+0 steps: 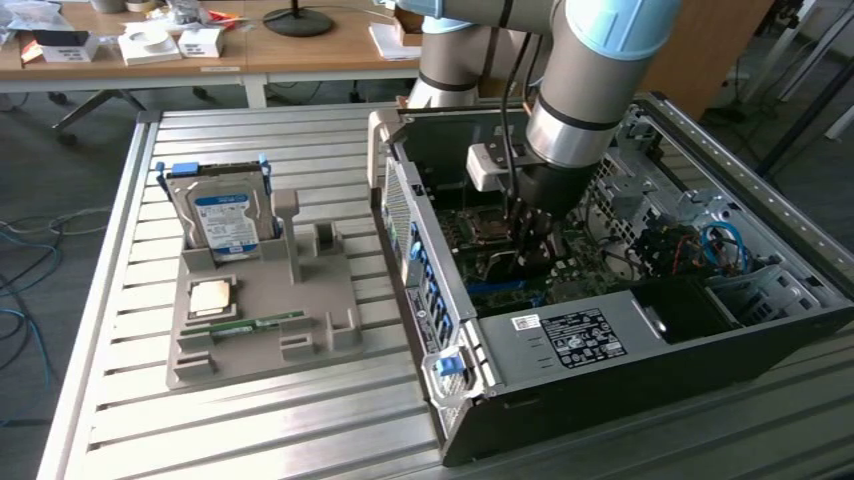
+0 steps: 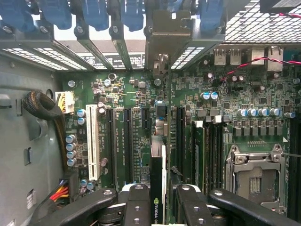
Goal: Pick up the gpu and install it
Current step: 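Insert the gpu into the slot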
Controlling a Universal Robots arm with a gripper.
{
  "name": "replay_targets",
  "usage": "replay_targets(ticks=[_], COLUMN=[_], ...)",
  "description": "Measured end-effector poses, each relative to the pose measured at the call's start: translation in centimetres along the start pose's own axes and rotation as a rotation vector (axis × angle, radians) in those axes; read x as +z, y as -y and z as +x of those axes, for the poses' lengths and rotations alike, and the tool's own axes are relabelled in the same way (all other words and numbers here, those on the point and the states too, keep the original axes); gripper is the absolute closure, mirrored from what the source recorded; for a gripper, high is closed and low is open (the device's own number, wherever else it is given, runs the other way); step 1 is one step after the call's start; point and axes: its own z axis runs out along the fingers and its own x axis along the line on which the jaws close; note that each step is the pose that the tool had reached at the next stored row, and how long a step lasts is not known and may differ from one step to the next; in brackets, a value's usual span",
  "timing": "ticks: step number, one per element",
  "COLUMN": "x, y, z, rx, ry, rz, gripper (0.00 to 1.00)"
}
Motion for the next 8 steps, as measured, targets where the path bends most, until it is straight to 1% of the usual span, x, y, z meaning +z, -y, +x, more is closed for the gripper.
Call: replay_targets(ticks=[8], x=[0.13], y=[0.0], z=[0.0], rx=[0.0], ry=[0.0001], rz=[0.0001], gripper=[0.74])
